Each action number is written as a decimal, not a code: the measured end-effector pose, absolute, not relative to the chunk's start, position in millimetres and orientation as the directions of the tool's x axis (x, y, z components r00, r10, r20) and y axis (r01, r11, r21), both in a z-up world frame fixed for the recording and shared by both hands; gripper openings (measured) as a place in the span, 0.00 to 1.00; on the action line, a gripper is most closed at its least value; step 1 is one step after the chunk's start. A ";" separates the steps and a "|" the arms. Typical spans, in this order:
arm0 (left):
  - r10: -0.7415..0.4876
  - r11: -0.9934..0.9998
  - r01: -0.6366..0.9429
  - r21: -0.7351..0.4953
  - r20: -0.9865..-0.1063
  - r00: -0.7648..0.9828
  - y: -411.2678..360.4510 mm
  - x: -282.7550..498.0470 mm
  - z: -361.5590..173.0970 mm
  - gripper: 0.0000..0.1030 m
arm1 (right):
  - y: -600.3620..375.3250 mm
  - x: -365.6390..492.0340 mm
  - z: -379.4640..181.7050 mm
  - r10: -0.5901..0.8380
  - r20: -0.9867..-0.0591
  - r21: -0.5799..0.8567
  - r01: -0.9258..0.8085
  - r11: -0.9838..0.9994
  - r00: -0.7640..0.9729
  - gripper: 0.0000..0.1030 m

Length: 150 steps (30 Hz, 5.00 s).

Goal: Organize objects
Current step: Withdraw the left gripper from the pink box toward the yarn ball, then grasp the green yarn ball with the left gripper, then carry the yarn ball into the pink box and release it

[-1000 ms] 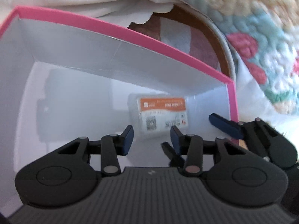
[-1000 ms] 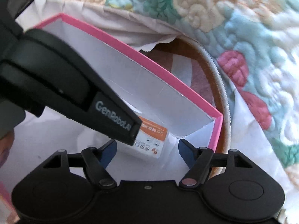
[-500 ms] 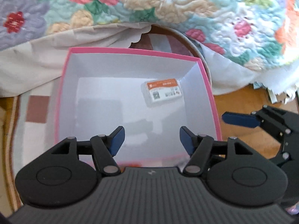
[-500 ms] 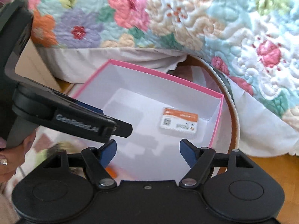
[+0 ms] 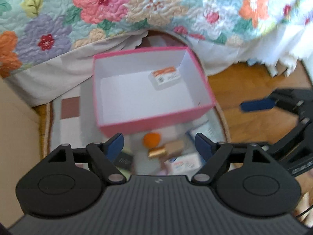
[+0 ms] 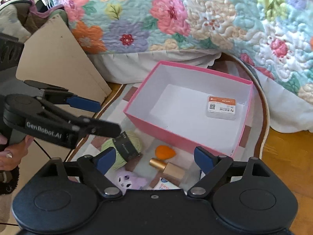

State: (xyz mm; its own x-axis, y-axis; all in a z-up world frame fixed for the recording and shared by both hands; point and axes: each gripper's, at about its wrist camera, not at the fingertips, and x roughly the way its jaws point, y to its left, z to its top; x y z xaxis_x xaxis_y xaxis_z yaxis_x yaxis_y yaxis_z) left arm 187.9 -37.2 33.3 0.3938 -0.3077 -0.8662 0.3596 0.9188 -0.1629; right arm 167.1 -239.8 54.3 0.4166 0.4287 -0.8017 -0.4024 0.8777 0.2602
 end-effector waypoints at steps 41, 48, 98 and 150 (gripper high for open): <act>-0.337 0.941 0.089 -0.327 -0.880 0.333 73.3 181.8 -135.6 0.64 | -119.0 129.3 -89.5 0.574 -0.759 0.384 -0.500 0.776 0.308 0.92; -0.440 0.888 0.044 -0.457 -0.820 0.365 82.9 187.7 -154.6 0.55 | -103.5 137.4 -123.9 0.524 -0.782 0.325 -0.496 0.805 0.339 0.92; -0.369 0.920 0.094 -0.381 -0.758 0.537 51.9 104.0 -125.4 0.50 | -78.4 111.0 -114.4 0.508 -0.691 0.129 -0.604 0.787 0.514 0.58; -0.324 0.944 0.095 -0.317 -0.826 0.461 -27.1 311.5 -46.2 0.50 | -145.0 291.6 -42.3 0.482 -0.726 0.089 -0.629 0.773 0.490 0.58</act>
State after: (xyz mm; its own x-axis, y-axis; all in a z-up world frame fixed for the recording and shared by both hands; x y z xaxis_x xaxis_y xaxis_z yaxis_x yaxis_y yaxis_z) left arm 311.5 -27.1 -46.2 0.4607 -0.3243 -0.8262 0.0948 0.9435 -0.3175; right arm 291.6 -145.0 -42.3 0.4899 0.4820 -0.7264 -0.6286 0.7726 0.0886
